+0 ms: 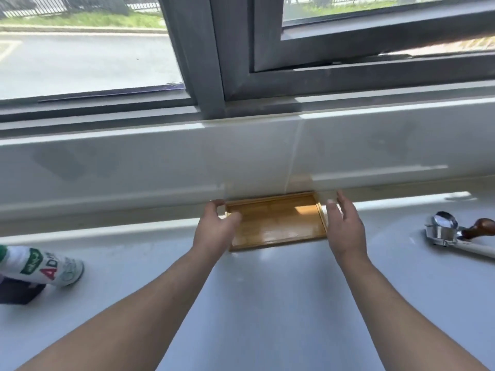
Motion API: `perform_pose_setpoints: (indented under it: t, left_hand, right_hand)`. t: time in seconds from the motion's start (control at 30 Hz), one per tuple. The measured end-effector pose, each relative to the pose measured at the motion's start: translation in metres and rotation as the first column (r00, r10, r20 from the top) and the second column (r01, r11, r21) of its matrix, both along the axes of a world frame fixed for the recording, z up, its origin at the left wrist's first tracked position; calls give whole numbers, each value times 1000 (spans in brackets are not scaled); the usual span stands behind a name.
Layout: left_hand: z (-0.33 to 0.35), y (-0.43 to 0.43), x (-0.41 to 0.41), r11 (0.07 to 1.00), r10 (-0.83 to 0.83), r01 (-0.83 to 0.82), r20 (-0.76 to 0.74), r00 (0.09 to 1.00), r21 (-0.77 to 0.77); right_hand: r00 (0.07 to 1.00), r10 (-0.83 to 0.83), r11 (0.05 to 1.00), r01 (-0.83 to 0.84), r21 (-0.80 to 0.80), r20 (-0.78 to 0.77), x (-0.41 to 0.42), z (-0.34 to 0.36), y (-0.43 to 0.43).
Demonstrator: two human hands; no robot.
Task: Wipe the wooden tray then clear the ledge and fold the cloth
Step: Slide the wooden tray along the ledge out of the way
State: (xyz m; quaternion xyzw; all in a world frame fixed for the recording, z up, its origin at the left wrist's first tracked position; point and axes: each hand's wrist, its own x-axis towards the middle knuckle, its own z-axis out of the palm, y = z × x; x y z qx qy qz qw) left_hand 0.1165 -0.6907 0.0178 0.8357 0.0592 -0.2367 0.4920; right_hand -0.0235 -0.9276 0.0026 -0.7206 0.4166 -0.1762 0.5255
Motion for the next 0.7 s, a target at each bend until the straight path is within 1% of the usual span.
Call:
perform_pose_setpoints:
  t: [0.07, 0.13, 0.2, 0.27, 0.33, 0.4, 0.5, 0.6, 0.7]
  left_hand:
    - [6, 26, -15, 989, -137, 135, 34, 990, 62]
    - [13, 63, -28, 959, -247, 236, 55, 967, 158]
    - [21, 107, -35, 936, -289, 263, 84, 954, 235]
    - [33, 151, -39, 920, -304, 255, 130, 944, 297]
    - [49, 199, -43, 911, -296, 219, 186, 937, 350]
    - [67, 250, -48, 903, -287, 176, 246, 926, 392]
    - [92, 329, -57, 905, -265, 114, 334, 905, 409]
    - [113, 413, -68, 916, -207, 28, 412, 887, 399]
    - [127, 502, -85, 911, -188, -21, 460, 868, 412]
  right_hand:
    - [999, 43, 998, -45, -39, -32, -26, -2, 27]
    - [975, 150, 985, -162, -64, -161, -49, -8, 60]
    - [923, 252, 956, -284, -72, -292, -58, -11, 91]
    - [855, 331, 920, -387, -65, -399, -56, -5, 123]
    - [799, 394, 872, -481, -90, -453, -45, 13, 163]
    - [767, 445, 819, -558, -138, -463, -30, 40, 209]
    - [738, 527, 725, -649, -231, -421, -6, 87, 284]
    - [720, 580, 650, -691, -315, -381, 12, 121, 366]
    - [687, 634, 600, -727, -334, -356, 15, 137, 452]
